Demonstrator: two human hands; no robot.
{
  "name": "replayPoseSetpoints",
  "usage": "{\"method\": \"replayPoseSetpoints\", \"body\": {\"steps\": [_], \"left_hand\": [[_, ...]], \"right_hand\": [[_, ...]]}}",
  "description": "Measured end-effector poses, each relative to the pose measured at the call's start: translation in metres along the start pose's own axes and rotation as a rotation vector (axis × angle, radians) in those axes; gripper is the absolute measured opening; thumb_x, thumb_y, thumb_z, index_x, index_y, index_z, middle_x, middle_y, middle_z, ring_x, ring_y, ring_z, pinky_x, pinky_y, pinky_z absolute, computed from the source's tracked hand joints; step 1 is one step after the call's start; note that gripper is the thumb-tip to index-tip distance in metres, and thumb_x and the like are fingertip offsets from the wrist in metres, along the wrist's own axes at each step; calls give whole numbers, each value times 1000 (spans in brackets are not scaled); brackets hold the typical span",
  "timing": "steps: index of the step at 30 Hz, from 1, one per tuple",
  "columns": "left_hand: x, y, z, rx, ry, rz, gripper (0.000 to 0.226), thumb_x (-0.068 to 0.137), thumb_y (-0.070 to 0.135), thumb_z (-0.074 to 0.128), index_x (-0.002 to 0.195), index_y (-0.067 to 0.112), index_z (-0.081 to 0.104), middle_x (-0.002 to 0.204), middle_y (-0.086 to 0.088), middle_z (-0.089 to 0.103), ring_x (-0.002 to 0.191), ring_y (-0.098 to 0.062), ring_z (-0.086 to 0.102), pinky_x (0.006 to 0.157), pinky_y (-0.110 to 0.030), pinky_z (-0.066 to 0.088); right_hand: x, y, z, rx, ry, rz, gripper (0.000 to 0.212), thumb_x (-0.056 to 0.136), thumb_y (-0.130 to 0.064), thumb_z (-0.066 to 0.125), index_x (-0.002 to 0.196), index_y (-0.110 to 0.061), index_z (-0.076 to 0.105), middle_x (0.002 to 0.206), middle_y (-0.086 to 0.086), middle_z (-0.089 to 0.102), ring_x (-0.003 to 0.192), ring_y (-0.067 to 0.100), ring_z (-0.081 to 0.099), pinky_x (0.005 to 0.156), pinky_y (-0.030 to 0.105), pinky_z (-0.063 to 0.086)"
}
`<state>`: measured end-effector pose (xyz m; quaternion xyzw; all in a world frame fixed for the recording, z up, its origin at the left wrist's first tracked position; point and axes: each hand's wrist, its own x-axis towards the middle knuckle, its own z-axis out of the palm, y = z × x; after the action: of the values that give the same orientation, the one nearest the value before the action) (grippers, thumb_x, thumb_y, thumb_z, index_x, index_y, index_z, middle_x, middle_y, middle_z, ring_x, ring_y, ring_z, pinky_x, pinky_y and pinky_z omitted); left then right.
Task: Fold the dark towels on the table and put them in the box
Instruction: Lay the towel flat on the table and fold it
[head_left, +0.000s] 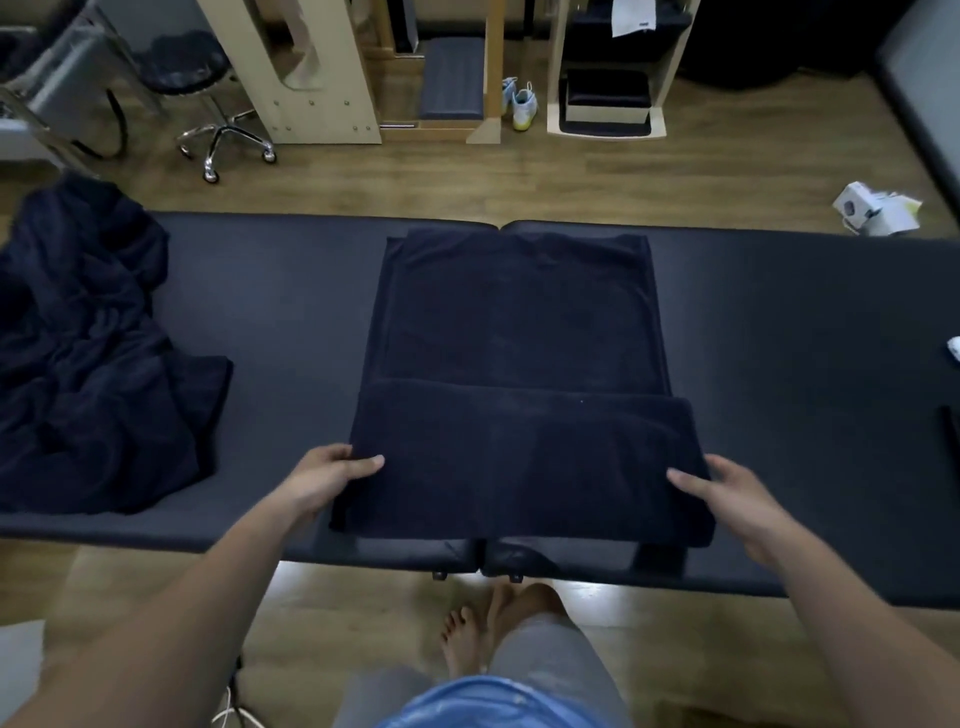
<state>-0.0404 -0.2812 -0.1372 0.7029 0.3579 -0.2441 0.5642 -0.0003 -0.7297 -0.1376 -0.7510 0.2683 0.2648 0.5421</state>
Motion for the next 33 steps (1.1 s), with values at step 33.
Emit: {"method": "replayPoseSetpoints", "body": {"steps": [33], "left_hand": [[36,35,16,-261,184,80,19,88,24,72,104,13,72,99,-3,78,94,-22,73,82,-36,57]], "right_hand": [[72,-44,1,176,-283,282,59,69,-28,84,122,-13,64,110,8,75,100,29,72,90,44,54]]}}
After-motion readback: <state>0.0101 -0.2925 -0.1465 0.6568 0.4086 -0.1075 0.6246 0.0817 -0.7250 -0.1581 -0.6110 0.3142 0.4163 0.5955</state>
